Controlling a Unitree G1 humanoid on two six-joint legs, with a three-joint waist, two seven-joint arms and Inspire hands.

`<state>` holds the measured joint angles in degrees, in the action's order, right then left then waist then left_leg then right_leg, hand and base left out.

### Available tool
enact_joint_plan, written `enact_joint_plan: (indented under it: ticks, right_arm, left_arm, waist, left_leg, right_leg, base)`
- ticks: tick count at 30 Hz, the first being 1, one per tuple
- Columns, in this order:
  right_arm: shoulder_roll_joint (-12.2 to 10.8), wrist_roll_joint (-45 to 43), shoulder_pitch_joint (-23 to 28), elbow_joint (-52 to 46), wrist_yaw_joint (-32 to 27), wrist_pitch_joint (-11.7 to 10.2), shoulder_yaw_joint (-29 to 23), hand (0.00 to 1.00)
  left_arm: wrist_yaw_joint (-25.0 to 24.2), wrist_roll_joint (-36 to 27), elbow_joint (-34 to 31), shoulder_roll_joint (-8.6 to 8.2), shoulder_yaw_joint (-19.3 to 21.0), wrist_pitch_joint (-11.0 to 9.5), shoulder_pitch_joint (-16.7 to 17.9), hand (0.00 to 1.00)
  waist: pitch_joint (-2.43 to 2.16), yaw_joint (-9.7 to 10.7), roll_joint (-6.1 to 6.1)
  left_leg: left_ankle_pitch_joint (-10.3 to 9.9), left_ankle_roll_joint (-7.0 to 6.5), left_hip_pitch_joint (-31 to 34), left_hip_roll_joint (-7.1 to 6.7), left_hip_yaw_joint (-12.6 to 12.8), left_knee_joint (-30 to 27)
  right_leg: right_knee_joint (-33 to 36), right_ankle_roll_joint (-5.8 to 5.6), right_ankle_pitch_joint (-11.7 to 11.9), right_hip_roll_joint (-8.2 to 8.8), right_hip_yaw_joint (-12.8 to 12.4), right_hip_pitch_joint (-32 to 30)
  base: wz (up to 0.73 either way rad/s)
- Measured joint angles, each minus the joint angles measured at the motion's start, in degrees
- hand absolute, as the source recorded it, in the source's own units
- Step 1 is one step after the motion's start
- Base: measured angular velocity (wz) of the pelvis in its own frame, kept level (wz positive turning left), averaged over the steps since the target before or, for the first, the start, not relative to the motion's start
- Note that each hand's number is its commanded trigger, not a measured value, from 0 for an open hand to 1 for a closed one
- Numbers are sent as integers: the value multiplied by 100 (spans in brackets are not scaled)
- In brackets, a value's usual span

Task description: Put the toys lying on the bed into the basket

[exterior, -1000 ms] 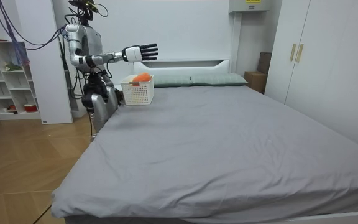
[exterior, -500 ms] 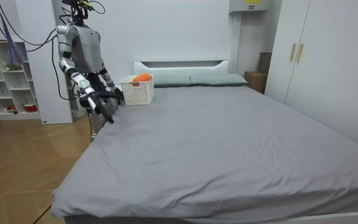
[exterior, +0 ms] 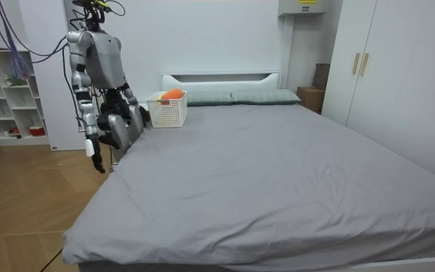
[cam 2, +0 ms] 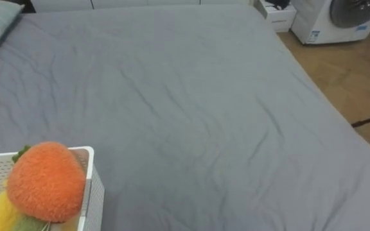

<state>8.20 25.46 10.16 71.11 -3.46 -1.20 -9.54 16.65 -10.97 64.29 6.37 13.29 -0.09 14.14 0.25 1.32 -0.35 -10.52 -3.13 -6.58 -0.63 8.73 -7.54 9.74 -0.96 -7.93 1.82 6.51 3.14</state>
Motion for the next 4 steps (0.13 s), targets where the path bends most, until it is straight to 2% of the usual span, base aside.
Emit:
enact_joint_plan:
  ticks: [4]
  right_arm:
    - [-11, -706, -172, 10, 208, 15, 336, 0]
  left_arm:
    - [-11, -2, 1, -47, -12, -8, 10, 0]
  waist:
    - [0, -42, 0]
  left_leg:
    - [-16, 8, 43, -5, -25, -1]
  right_leg:
    - [-15, -3, -5, 4, 8, -13]
  base:
    - [0]
